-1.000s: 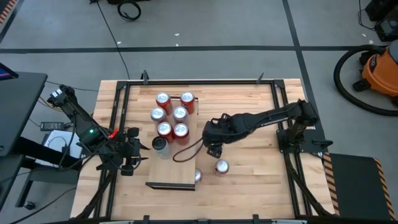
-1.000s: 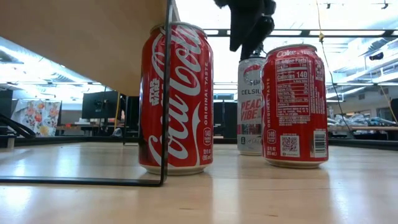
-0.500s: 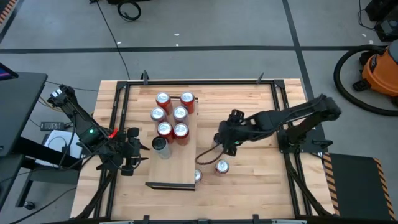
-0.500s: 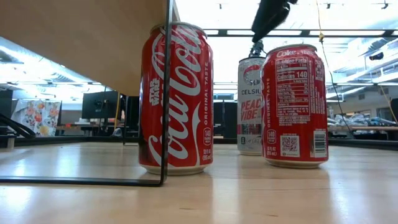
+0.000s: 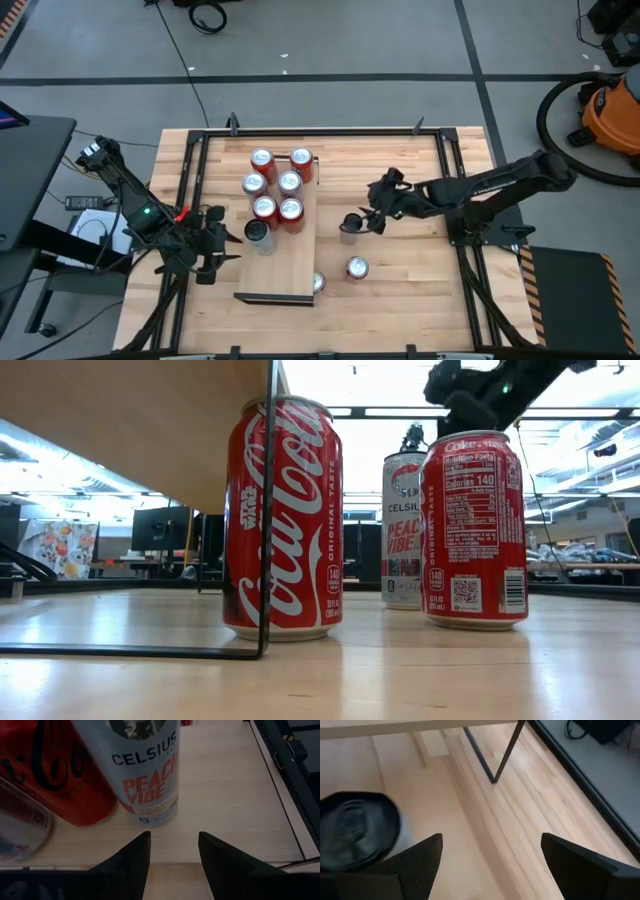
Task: Place canned beverage on shelf
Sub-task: Put the white yellow soda can on the shelf aligned with the other yellow soda can
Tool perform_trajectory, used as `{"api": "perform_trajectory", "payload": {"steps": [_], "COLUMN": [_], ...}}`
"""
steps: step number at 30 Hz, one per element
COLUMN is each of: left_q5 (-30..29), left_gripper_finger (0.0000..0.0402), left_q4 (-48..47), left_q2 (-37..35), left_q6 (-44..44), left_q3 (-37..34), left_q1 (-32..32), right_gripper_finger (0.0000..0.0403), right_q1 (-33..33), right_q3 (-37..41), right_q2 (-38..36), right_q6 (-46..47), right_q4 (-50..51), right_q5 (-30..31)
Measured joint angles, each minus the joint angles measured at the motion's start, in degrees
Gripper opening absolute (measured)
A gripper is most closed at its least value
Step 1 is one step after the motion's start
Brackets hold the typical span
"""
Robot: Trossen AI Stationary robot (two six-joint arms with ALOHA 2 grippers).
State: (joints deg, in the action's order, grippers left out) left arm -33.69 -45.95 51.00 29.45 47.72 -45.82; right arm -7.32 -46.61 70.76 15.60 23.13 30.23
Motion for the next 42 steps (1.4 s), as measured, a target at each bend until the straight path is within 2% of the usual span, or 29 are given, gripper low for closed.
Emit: {"api": "perform_trajectory", "payload": {"steps": [2, 7, 14, 25, 31, 42], "left_q5": [-0.02, -0.11, -0.11, -0.11, -0.11, -0.11], "left_gripper_finger": [0.0178, 0.0178, 0.0178, 0.0178, 0.0178, 0.0178], "left_q4": [0.42, 0.35, 0.32, 0.28, 0.26, 0.26], "left_q2": [0.0, 0.0, 0.0, 0.0, 0.0, 0.0], "left_q6": [0.13, 2.61, 4.43, 6.44, 6.51, 6.53], "left_q3": [0.0, 0.0, 0.0, 0.0, 0.0, 0.0], "left_q1": [0.0, 0.0, 0.0, 0.0, 0.0, 0.0], "right_gripper_finger": [0.0348, 0.0348, 0.0348, 0.0348, 0.0348, 0.0356], "right_q1": [1.39, 5.19, 5.5, -2.94, -7.9, -8.88], "right_q3": [1.77, 5.4, 5.64, 5.64, 5.64, 5.64], "right_q2": [0.21, 0.33, 0.33, 0.33, 0.33, 0.31], "right_q6": [-2.49, -6.68, -5.93, 2.36, 2.32, 3.75], "right_q4": [-3.32, -10.85, -10.68, -9.19, -9.19, -12.93], "right_q5": [-1.16, -8.62, -14.66, -15.33, -15.55, -15.07]}}
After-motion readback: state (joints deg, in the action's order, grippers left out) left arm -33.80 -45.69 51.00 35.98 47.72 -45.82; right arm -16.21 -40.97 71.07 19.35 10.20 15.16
